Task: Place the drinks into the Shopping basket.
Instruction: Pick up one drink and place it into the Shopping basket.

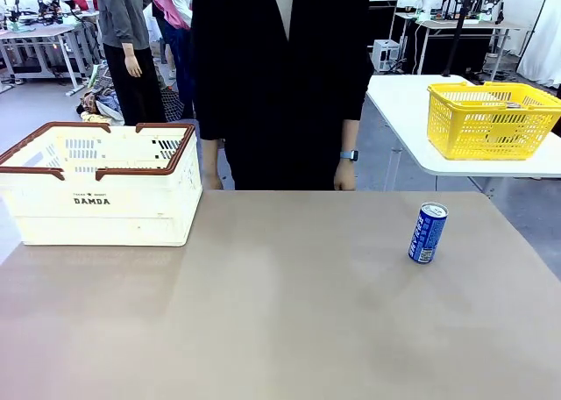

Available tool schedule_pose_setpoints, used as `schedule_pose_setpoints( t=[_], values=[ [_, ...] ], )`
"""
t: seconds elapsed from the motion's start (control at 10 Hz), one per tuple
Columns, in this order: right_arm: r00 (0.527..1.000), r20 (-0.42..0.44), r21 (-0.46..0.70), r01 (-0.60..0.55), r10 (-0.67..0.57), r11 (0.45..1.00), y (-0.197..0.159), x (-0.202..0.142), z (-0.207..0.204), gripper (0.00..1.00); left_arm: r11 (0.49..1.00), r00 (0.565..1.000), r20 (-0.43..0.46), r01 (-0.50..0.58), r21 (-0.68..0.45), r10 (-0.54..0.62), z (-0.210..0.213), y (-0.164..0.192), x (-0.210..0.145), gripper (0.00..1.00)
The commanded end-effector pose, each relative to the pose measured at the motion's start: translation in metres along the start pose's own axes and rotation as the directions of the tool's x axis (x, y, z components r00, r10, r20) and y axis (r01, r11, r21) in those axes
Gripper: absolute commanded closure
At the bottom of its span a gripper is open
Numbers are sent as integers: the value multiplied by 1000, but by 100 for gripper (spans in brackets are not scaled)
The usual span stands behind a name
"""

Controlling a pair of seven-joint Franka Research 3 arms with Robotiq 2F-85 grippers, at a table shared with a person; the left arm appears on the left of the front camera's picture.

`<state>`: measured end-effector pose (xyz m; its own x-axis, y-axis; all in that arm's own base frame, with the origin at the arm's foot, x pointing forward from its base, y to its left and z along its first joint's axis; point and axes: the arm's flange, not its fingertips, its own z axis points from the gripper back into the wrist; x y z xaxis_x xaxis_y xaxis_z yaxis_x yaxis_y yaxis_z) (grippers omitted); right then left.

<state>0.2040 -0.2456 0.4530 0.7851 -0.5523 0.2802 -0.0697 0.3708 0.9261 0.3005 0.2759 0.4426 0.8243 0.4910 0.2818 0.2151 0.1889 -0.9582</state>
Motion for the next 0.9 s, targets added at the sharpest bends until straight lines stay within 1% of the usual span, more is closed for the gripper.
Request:
schedule_pose_setpoints(
  t=[0.0,0.1,0.2,0.3,0.4,0.5,0.6,0.7,0.8],
  values=[
    [1000,0,0,0,0,1000,0,0,0,0,1000,1000,-13,15,-1,-15,2,-1,-1,0],
    [995,-72,-85,-67,61,994,24,7,-25,0,1000,1000,-13,15,-1,-15,2,-1,-1,0],
    [974,-174,-120,-166,144,979,54,12,-55,0,1000,1000,-13,15,-1,-15,2,-1,-1,0],
    [933,-280,-249,-299,227,921,85,13,-100,0,1000,1000,-13,15,-1,-15,2,-1,-1,0],
    [872,-387,-315,-432,302,845,109,7,-146,0,1000,1000,-13,15,-1,-15,2,-1,-1,0],
    [803,-457,-390,-568,383,724,129,-3,-195,0,1000,1000,-13,15,-1,-15,2,-1,-1,0],
    [694,-557,-422,-709,455,565,143,-15,-240,0,1000,1000,-13,15,-1,-15,2,-1,-1,0],
    [620,-627,-422,-779,472,463,154,-26,-279,0,1000,1000,-13,15,-1,-15,2,-1,-1,0],
    [586,-654,-424,-807,478,410,156,-34,-295,0,1000,1000,-13,15,-1,-15,2,-1,-1,0]
  ],
)
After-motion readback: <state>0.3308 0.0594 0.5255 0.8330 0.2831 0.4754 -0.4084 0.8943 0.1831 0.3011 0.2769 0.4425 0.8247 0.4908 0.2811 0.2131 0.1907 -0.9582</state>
